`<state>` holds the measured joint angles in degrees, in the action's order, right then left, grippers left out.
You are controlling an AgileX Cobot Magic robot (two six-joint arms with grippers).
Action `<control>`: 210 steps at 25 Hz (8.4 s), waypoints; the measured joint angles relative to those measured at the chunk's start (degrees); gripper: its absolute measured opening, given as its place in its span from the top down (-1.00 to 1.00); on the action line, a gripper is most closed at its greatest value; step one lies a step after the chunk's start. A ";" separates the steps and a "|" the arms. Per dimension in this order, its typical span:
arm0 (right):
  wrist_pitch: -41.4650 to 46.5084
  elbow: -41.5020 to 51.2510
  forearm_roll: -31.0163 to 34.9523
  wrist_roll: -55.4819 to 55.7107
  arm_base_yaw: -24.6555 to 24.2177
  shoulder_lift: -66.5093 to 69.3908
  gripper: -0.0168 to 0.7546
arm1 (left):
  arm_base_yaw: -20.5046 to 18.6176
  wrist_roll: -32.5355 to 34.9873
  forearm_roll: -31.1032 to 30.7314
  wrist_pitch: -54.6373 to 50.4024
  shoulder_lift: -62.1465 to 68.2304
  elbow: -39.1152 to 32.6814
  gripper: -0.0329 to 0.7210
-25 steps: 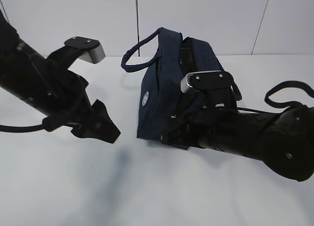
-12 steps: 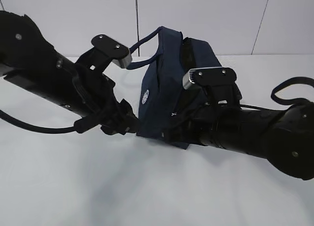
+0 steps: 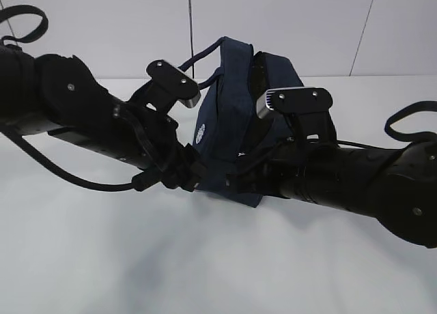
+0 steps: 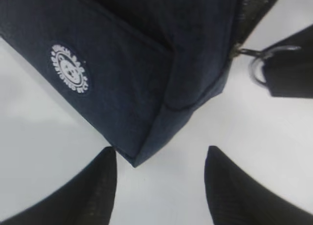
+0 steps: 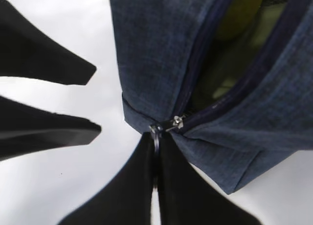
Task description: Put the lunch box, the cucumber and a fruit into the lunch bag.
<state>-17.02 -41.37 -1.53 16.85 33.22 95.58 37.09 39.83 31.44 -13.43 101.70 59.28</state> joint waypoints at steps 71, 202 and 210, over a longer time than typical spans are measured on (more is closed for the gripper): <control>2.21 -6.91 12.02 -16.85 -0.10 -5.12 0.96 | 3.47 0.46 8.34 11.84 4.81 0.00 0.95; 11.26 -41.10 28.58 -25.73 -11.62 15.10 0.96 | 8.45 0.46 11.05 14.82 0.48 4.84 0.93; 18.18 -47.92 28.58 -25.86 -14.61 19.54 0.96 | 8.59 0.46 10.70 14.47 0.40 4.32 0.93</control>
<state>1.16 -89.28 27.06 -9.01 18.61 115.12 45.68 40.30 42.14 1.04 102.10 63.60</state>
